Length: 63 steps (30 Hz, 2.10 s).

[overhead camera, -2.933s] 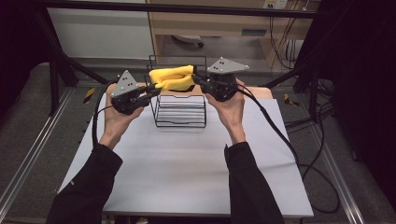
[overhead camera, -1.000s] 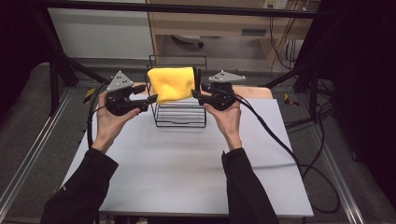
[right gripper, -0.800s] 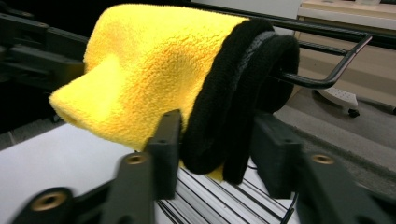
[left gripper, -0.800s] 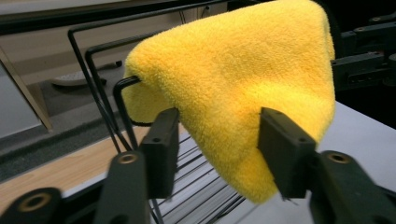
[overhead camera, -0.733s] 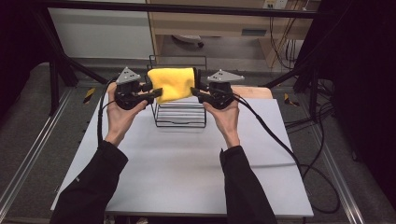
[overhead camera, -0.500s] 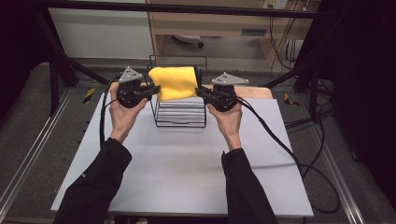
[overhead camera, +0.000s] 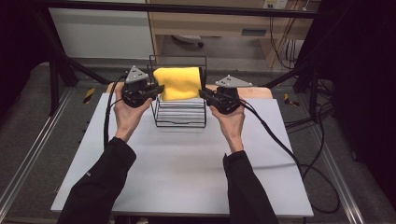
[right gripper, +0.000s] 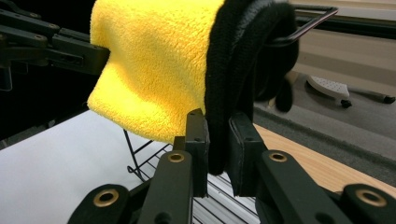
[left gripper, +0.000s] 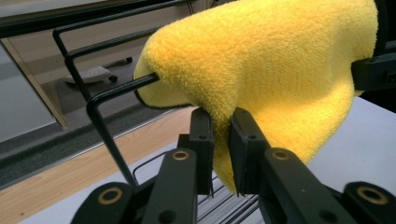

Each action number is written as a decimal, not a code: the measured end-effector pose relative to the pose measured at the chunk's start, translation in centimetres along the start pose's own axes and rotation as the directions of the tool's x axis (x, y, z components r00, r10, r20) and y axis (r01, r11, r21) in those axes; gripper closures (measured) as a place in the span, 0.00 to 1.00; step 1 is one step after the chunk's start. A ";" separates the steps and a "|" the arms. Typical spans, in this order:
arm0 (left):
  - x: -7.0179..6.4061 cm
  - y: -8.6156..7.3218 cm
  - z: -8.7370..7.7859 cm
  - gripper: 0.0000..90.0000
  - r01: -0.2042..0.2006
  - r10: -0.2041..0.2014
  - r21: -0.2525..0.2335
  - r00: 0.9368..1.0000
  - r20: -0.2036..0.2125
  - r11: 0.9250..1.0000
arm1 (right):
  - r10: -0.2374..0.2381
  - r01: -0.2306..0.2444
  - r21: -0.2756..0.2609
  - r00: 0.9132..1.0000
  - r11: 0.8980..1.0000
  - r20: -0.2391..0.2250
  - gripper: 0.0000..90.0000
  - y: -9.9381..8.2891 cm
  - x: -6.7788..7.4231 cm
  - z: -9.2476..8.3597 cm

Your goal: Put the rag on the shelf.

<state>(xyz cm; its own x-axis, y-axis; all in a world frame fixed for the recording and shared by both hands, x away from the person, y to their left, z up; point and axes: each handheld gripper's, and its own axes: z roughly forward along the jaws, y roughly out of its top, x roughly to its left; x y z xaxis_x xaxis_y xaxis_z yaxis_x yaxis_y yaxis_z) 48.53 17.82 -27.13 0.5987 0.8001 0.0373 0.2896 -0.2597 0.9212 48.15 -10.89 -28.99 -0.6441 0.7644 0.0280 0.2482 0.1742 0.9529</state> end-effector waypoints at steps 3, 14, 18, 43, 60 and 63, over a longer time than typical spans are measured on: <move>0.2 -0.1 -0.3 0.81 0.004 -0.004 -0.009 1.000 0.012 1.000 | -0.008 0.008 0.001 1.000 1.000 -0.001 0.86 -0.1 0.1 0.2; 0.1 -0.5 -2.3 0.48 0.011 -0.010 -0.004 0.999 0.043 1.000 | -0.031 0.031 -0.022 0.999 0.999 -0.010 0.63 0.3 0.1 -1.0; -0.1 -0.7 -2.9 0.40 -0.005 0.005 0.006 0.999 0.040 1.000 | -0.021 0.021 -0.030 1.000 0.999 -0.018 0.50 0.4 0.2 -1.6; 0.6 -9.5 -5.5 0.15 0.014 -0.025 0.117 0.996 0.088 0.993 | 0.015 -0.010 0.068 0.997 0.998 -0.078 0.07 -4.0 -0.2 -6.2; 1.4 -16.8 -6.9 0.08 0.042 -0.063 0.190 0.992 0.106 0.981 | 0.089 -0.076 0.180 0.994 0.981 -0.066 0.01 -12.5 -2.7 -8.9; 1.6 -17.7 -7.2 0.07 0.046 -0.067 0.197 0.992 0.103 0.979 | 0.121 -0.106 0.187 0.990 0.977 -0.068 0.01 -13.9 -3.2 -9.6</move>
<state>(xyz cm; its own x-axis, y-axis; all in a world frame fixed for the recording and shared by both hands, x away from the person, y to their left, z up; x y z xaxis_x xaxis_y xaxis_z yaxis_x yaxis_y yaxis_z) 38.96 27.56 -40.56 0.6516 0.7558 -0.0643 0.4583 -0.3247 0.8274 39.82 -21.68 -39.40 -0.6571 0.7359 0.1635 0.4461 0.2048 0.8712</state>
